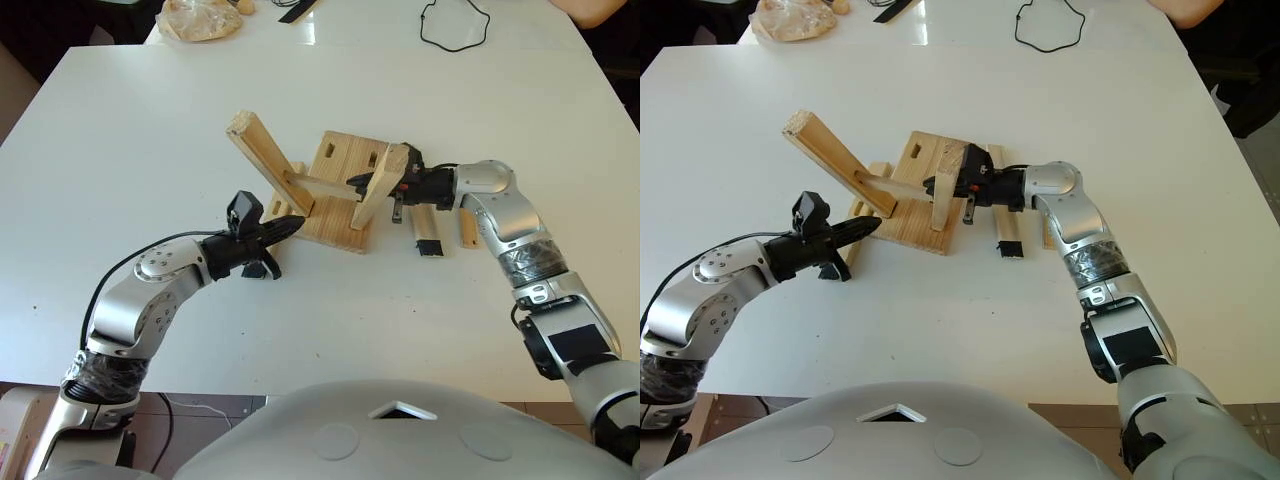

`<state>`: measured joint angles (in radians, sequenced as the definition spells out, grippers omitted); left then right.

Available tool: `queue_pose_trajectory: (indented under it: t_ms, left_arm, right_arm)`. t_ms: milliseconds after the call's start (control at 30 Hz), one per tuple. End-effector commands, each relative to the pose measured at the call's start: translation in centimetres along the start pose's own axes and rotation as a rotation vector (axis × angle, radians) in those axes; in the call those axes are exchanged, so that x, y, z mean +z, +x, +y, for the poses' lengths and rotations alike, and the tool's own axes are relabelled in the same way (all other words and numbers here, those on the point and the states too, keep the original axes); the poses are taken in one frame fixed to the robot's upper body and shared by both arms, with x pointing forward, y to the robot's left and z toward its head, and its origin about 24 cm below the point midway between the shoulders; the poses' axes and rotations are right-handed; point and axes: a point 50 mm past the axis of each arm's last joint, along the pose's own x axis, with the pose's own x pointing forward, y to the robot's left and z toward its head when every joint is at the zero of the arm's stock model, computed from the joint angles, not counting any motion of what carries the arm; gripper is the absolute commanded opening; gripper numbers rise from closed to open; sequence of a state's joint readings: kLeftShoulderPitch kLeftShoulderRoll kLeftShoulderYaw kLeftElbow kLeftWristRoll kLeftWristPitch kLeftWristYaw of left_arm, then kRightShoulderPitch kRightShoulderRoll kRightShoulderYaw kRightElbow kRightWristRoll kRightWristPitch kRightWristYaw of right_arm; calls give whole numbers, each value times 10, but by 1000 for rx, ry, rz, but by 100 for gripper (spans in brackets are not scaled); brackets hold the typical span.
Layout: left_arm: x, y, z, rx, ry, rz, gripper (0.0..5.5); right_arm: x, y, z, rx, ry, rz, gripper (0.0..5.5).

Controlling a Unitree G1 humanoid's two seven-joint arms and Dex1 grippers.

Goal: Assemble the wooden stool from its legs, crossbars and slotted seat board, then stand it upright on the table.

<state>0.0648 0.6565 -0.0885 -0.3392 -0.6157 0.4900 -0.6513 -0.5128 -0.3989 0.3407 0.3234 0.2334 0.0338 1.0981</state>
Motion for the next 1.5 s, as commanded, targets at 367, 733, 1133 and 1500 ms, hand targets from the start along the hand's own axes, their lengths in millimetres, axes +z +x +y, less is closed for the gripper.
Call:
queue_pose_trajectory:
  t_ms: [367,733,1133,1500]
  left_arm:
    - [-14,-13,35,282,23,70,0]
    - [-6,-66,-1,121,-136,9,0]
    - [-43,-49,-38,-207,-90,305,0]
    - [-70,-23,-29,-55,-112,318,0]
  right_arm:
    - [8,5,56,-59,70,-30,4]
    - [-16,-15,-42,-429,-52,177,4]
    - [-55,-18,-55,-289,4,418,4]
    - [-51,-19,-43,7,-48,429,4]
